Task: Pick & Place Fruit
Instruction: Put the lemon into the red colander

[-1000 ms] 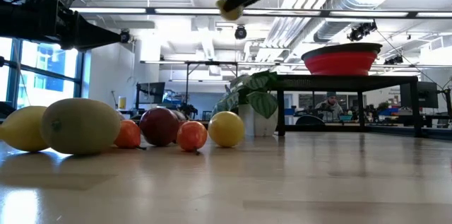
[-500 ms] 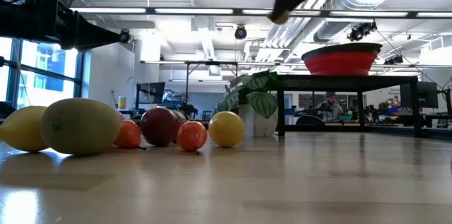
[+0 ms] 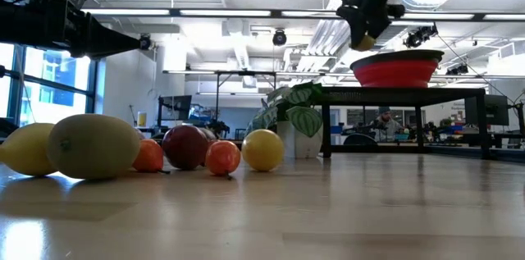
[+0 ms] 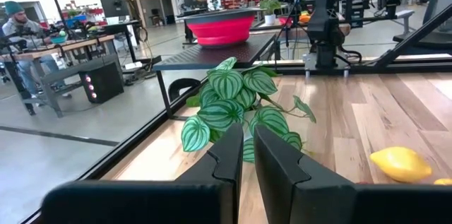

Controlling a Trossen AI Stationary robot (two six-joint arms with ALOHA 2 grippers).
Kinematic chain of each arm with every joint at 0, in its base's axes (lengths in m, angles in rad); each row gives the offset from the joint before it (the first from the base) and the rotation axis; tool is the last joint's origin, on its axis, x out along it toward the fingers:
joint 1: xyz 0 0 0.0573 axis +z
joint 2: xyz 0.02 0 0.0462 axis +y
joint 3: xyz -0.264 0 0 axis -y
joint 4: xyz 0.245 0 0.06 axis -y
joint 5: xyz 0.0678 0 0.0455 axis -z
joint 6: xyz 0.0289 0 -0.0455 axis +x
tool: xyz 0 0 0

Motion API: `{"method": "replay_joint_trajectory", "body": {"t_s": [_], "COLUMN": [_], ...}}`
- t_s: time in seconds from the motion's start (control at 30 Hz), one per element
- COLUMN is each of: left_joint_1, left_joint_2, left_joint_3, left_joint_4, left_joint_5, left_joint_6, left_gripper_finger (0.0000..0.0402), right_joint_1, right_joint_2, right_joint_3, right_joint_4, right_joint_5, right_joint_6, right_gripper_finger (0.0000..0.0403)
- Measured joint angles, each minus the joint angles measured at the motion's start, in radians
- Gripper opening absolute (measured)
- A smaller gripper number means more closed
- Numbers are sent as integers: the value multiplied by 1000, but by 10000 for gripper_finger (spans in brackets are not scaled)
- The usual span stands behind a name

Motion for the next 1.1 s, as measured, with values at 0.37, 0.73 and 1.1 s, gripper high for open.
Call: {"method": "replay_joint_trajectory", "body": {"t_s": [0.37,0.73,1.1], "left_joint_1": [0,0,0], "left_joint_2": [0,0,0], "left_joint_3": [0,0,0], "left_joint_4": [0,0,0], "left_joint_5": [0,0,0], "left_joint_6": [0,0,0], "left_gripper_finger": [33,33,33], "right_joint_1": [-144,-175,-188], "right_joint_2": [41,128,164], "right_joint_3": [0,-1,-1], "right_joint_4": [-80,-161,-178], "right_joint_5": [-98,-115,-157], "right_joint_6": [66,73,60], "right_gripper_finger": [219,222,227]}}
